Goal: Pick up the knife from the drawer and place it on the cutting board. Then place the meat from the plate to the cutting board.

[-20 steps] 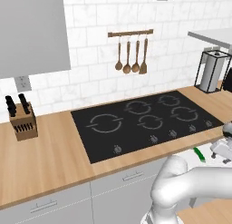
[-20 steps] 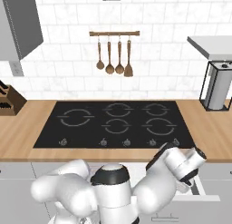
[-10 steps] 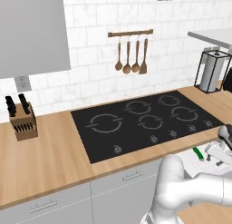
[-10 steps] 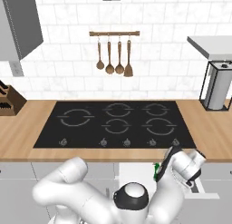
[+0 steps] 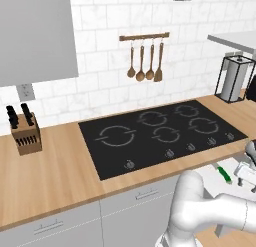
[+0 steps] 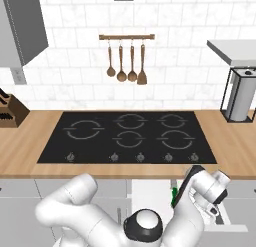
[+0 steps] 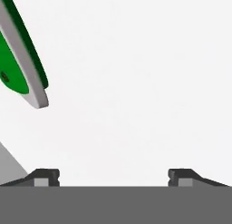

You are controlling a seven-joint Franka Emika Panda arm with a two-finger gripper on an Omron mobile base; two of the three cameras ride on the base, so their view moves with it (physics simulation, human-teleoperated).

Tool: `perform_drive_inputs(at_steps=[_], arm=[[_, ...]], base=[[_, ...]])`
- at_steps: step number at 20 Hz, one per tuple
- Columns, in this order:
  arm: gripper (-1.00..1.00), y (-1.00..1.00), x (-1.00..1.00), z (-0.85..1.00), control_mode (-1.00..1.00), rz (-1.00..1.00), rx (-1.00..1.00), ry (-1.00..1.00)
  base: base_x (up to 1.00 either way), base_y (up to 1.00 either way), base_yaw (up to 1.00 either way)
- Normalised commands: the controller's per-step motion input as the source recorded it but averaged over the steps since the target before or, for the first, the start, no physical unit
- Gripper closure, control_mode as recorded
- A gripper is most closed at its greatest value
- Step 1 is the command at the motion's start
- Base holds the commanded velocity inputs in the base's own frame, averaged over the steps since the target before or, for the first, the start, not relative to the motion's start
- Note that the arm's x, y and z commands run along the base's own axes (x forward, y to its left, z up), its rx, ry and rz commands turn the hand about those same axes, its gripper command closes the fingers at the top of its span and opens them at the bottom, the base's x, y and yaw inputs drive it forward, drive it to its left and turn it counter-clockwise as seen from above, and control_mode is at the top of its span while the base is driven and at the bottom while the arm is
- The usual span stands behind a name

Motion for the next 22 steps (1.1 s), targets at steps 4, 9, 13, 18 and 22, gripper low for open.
perform_drive_inputs(at_steps=[4,9,13,18,22], arm=[[-1.0,-0.43,-1.0,-0.24,-1.0,0.02,0.0,0.14],[-1.0,-0.5,-1.0,-0.16,-1.0,0.0,0.02,0.1],[-1.0,-0.44,-0.87,0.01,-1.0,0.0,0.02,0.08],[-1.0,-0.13,0.49,0.3,-1.0,0.01,0.02,0.0],[-1.0,0.0,0.82,0.05,-1.0,0.07,0.01,-0.12]], base=[[0.0,0.0,0.0],[0.0,0.0,0.0],[0.0,0.0,0.0],[0.0,0.0,0.0],[0.0,0.0,0.0]])
